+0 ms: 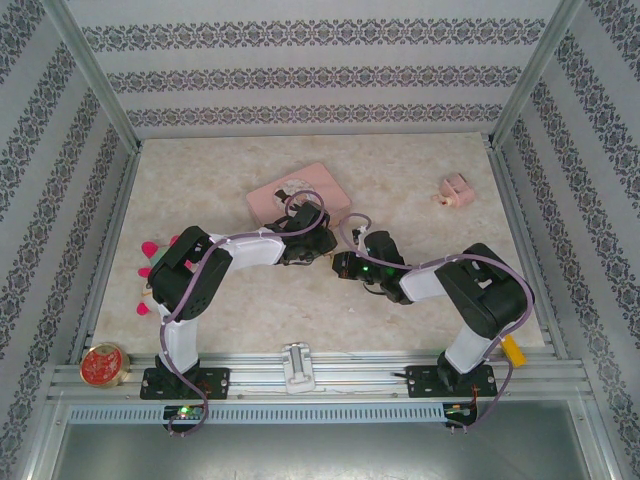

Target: Unlock the padlock with the key

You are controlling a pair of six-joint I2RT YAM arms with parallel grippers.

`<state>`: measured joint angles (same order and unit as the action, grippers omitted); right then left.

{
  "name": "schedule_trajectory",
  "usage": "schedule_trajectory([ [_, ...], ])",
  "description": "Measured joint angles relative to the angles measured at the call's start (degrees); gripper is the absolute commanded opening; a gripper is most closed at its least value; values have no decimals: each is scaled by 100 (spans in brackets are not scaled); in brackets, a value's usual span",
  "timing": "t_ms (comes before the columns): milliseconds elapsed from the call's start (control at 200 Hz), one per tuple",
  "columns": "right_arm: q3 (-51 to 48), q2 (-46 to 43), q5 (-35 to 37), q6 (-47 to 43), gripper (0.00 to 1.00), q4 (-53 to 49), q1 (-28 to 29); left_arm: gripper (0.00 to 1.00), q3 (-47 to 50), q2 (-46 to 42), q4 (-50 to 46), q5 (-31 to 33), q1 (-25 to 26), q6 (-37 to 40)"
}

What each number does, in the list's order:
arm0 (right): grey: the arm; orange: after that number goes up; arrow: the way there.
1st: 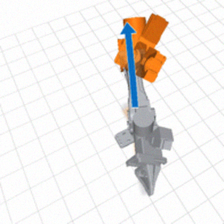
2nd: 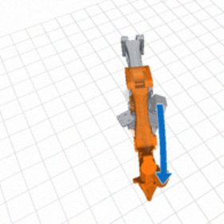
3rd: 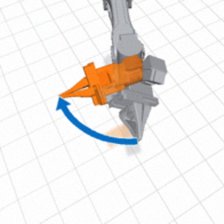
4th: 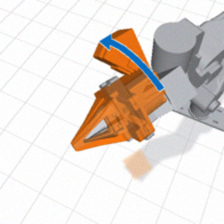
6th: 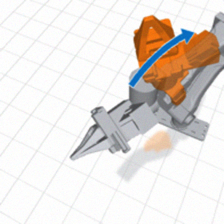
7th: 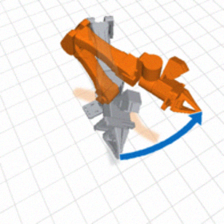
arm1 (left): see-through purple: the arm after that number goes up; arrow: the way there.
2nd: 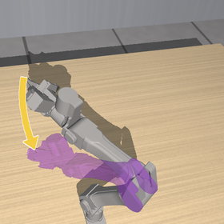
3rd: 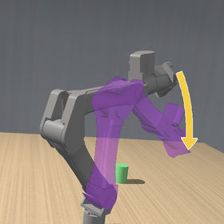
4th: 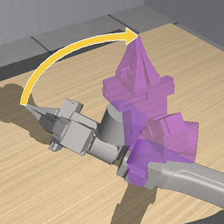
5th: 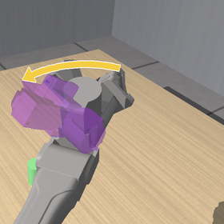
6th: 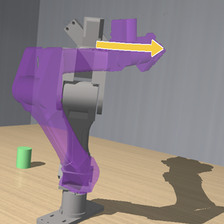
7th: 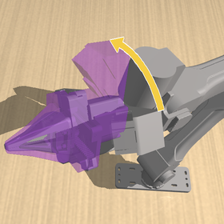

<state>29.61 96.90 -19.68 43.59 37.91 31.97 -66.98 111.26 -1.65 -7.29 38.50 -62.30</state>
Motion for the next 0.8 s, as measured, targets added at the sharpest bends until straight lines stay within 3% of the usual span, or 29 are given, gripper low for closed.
schedule_trajectory([
  [805,70,26,-243,22,0,-111,-146,19,0,0,7,-7,-4,-33],
])
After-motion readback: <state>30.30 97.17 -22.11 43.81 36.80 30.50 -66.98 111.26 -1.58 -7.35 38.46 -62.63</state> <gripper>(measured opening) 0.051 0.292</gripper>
